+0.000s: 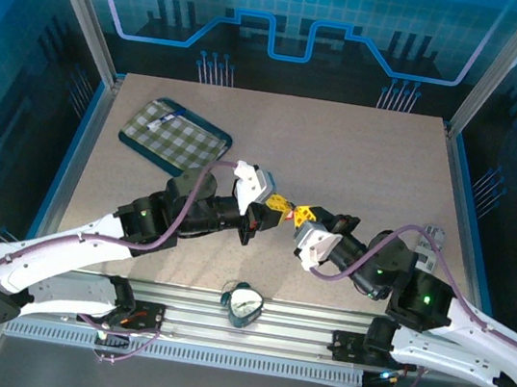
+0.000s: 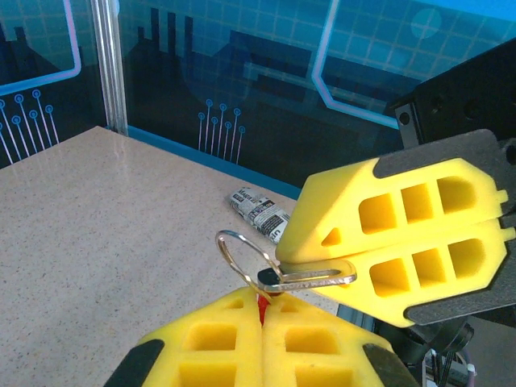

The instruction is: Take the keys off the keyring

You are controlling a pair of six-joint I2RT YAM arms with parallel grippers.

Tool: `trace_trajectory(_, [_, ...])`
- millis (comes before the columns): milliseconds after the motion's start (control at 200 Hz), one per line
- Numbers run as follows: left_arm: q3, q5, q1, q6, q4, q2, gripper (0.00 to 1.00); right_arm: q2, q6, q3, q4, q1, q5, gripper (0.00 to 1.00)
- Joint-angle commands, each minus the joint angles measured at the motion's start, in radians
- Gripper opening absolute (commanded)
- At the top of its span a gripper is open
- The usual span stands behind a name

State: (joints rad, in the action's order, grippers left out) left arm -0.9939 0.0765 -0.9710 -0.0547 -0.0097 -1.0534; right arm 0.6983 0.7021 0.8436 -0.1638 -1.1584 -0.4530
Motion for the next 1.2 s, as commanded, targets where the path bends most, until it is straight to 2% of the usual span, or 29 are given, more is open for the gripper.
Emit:
trace_trajectory(0, [0.014, -0.010, 0.011, -0.023, 0.102, 0.012, 0.02, 0.003, -0.080, 0.026, 0.005, 0.020, 0.096, 0.00])
trace_trajectory(240, [0.027, -0.004, 0.011, -0.035, 0.122, 0.009, 0.19, 0.005, -0.142, 0.030, 0.049, 0.077, 0.159, 0.00])
trace_trajectory(395, [0.036, -0.010, 0.011, -0.035, 0.126, 0.024, 0.21, 0.009, -0.153, 0.031, 0.053, 0.093, 0.177, 0.00])
trace_trajectory(710, [0.055, -0.027, 0.011, -0.032, 0.122, 0.048, 0.50, -0.002, -0.219, 0.060, 0.058, 0.158, 0.242, 0.00])
trace_trajectory(965, [0.068, -0.049, 0.011, -0.020, 0.107, 0.095, 0.57, -0.014, -0.303, 0.064, 0.067, 0.252, 0.352, 0.00])
trace_trajectory(1195, [0.005, -0.056, 0.024, 0.016, 0.042, 0.097, 0.62, -0.008, -0.393, 0.091, 0.061, 0.344, 0.509, 0.00])
